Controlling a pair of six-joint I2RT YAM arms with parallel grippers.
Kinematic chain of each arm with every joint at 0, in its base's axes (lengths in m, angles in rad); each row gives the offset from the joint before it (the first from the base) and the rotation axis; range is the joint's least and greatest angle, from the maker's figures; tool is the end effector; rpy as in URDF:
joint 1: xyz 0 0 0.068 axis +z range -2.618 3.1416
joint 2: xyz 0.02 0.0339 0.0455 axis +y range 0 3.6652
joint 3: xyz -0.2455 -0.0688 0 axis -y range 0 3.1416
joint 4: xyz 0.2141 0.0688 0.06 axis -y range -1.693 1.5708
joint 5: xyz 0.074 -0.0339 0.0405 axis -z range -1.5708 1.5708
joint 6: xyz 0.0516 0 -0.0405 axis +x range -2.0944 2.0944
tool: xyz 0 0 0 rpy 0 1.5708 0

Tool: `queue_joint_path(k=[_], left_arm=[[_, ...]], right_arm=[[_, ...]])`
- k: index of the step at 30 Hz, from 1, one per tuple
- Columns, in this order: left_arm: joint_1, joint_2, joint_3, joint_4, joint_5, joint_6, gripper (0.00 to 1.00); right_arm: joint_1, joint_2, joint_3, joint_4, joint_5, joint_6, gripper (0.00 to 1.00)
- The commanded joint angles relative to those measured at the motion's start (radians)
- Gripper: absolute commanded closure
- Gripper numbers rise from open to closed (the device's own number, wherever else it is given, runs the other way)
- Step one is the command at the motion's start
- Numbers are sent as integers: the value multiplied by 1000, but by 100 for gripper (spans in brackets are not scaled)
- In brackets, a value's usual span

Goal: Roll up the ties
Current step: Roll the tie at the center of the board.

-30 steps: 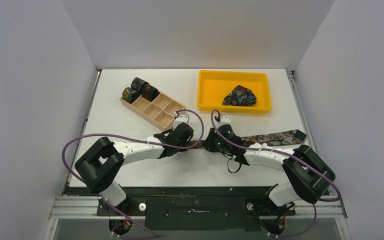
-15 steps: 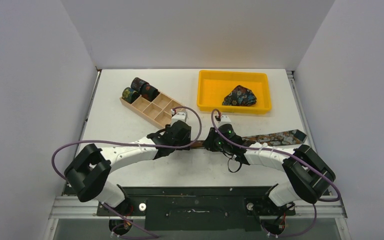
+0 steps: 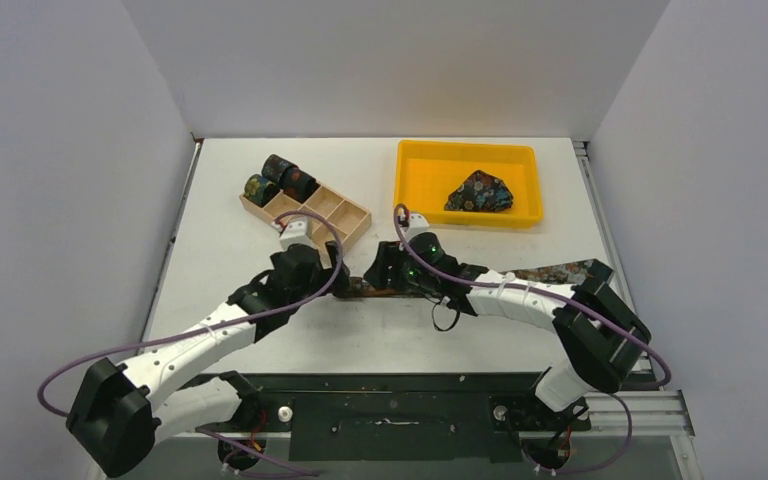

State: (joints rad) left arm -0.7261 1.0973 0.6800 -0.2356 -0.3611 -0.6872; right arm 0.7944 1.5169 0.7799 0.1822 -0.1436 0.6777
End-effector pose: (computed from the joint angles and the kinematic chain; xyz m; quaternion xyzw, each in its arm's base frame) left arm 0.1805 -0.1359 0.2258 -0.0624 0.8833 -0.1605 0.4360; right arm 0.2133 0.2277 0.1933 -0.0857 0.8680 0.3722 0.3175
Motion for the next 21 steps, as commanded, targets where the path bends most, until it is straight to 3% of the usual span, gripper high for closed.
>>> queue_joint_path(k=[1, 5, 10, 13, 21], left_arm=[[127, -118, -151, 124, 108, -102, 2], [213, -192, -259, 221, 222, -134, 4], [238, -166, -262, 222, 247, -132, 0], [245, -138, -260, 247, 272, -134, 7], [258, -77, -270, 306, 318, -144, 14]], right_arm=[[57, 86, 109, -16, 35, -21, 41], [75, 152, 175, -37, 55, -27, 42], [77, 217, 228, -62, 56, -38, 49], [76, 241, 230, -68, 56, -46, 55], [52, 274, 198, -58, 55, -48, 67]])
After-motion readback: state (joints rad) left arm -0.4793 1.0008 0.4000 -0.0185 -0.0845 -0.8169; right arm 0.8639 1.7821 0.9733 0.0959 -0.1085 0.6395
